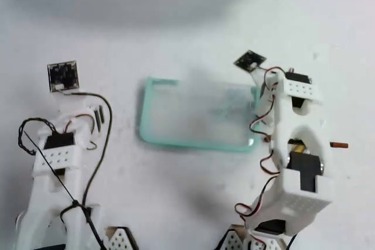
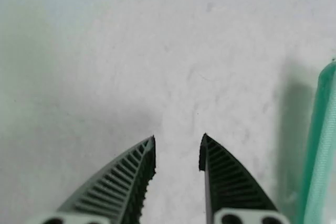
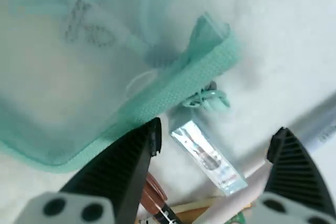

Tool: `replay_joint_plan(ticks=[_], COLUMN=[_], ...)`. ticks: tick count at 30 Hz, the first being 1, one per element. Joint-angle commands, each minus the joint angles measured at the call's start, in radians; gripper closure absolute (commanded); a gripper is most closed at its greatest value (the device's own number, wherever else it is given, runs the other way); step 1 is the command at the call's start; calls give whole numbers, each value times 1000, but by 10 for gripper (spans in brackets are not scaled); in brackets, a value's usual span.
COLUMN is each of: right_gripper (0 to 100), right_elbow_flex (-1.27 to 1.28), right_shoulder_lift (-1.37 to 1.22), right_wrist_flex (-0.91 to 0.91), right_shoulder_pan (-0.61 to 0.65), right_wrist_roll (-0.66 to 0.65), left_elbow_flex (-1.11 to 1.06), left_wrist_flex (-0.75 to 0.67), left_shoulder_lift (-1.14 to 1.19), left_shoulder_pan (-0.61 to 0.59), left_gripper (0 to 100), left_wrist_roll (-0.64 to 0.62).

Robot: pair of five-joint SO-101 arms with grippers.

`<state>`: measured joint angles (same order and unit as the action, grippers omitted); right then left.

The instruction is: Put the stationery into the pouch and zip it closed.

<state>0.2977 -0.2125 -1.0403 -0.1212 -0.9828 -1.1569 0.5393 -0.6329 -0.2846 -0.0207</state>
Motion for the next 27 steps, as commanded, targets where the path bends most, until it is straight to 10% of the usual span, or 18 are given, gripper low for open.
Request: replay_joint_plan(ticks=[1, 27], right_gripper=[673, 697], right_elbow_flex=[-37, -95], right_shoulder_lift=[-13, -44], right_wrist_flex=[16, 130], right_shoulder_pan=[68, 257], right_wrist_roll=[-18, 64], left_elbow_flex=[5, 5], left_wrist_flex=[-9, -9], left_shoulder_lift=[-2, -1], left_shoulder_pan=[15, 38], left_gripper=[850, 850], left_wrist_roll=[-12, -11])
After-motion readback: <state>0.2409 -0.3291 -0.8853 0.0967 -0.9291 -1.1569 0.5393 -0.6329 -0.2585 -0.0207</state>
